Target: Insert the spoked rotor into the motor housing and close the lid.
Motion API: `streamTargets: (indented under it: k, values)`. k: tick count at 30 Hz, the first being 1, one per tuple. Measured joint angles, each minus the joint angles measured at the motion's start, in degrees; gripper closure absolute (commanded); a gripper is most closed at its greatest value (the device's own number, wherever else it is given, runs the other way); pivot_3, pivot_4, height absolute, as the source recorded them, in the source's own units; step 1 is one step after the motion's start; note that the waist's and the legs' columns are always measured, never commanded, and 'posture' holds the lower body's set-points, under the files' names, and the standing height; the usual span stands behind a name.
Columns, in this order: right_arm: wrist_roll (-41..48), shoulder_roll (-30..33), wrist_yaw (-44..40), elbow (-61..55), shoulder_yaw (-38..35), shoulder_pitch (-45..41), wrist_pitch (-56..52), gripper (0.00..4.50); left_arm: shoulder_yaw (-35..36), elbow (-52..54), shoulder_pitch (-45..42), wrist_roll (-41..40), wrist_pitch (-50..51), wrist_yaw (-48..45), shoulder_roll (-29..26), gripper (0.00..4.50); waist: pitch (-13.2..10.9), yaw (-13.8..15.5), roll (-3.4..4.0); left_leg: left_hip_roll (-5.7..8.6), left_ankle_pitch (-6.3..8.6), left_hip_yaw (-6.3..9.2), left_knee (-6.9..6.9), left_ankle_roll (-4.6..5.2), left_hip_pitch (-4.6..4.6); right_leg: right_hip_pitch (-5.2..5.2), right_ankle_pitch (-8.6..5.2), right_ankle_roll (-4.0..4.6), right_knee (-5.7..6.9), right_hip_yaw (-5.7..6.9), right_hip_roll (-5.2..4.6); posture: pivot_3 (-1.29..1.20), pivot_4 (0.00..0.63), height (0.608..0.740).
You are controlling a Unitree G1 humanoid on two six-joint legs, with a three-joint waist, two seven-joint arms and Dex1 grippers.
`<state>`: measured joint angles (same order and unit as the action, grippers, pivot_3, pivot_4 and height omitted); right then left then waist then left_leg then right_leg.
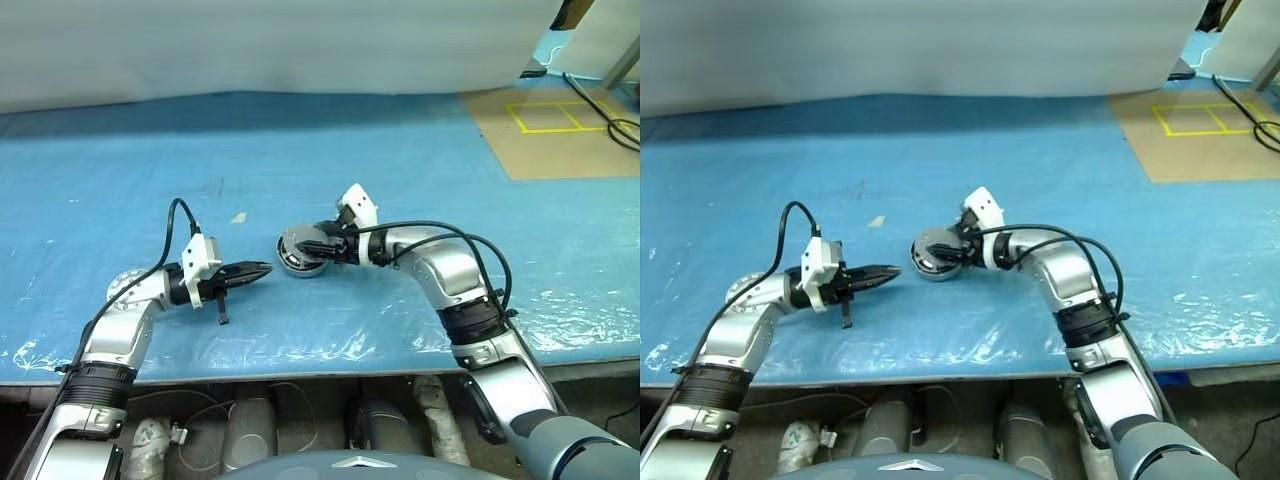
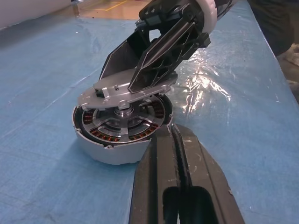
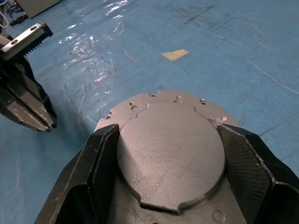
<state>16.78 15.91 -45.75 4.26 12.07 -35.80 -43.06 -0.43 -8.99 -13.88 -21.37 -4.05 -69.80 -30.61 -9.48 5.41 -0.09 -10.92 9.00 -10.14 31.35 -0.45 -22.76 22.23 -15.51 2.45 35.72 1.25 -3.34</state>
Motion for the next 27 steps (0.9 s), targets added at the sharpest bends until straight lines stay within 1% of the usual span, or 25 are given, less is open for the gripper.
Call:
streamTargets:
  k: [4, 7, 16, 27]
  values:
    - [0.2, 2.6, -2.8, -0.8, 0.5, 0.0, 0.1, 1.53, 0.0, -0.5, -0.4, 0.1, -0.3, 0.0, 0.1, 4.45, 0.0, 0.0, 0.00, 0.00, 0.00, 0.04, 0.03, 0.00, -0.14, 0.09, 0.02, -0.03, 0.04, 0.06, 0.02, 0.00, 0.150, 0.740]
    - [0.2, 2.6, -2.9, 0.2, 0.4, -0.3, 0.1, 1.53, 0.0, -1.0, -0.6, 0.1, -0.5, -0.2, 0.2, 4.45, 0.0, -0.1, 0.00, 0.00, 0.00, 0.05, 0.07, 0.00, -0.21, 0.15, 0.03, -0.03, 0.08, 0.07, 0.03, 0.00, 0.150, 0.740]
    - [-3.0, -2.8, 0.7, 5.9, 1.8, -2.9, 3.6, 1.53, 0.0, -1.8, -1.1, 0.1, -0.6, -0.4, 0.3, 4.45, 0.0, -0.1, 0.00, -0.02, -0.01, 0.05, 0.21, 0.00, -0.30, 0.19, 0.03, -0.01, 0.14, 0.10, 0.03, 0.00, 0.150, 0.740]
    - [-4.7, -4.4, 2.1, 8.4, 2.2, -3.4, 5.9, 1.53, 0.0, -2.0, -1.2, 0.2, -0.8, -0.5, 0.4, 4.45, 0.0, -0.2, 0.00, -0.06, 0.00, 0.07, 0.44, 0.00, -0.26, 0.18, 0.02, -0.01, 0.43, 0.08, 0.02, 0.00, 0.150, 0.740]
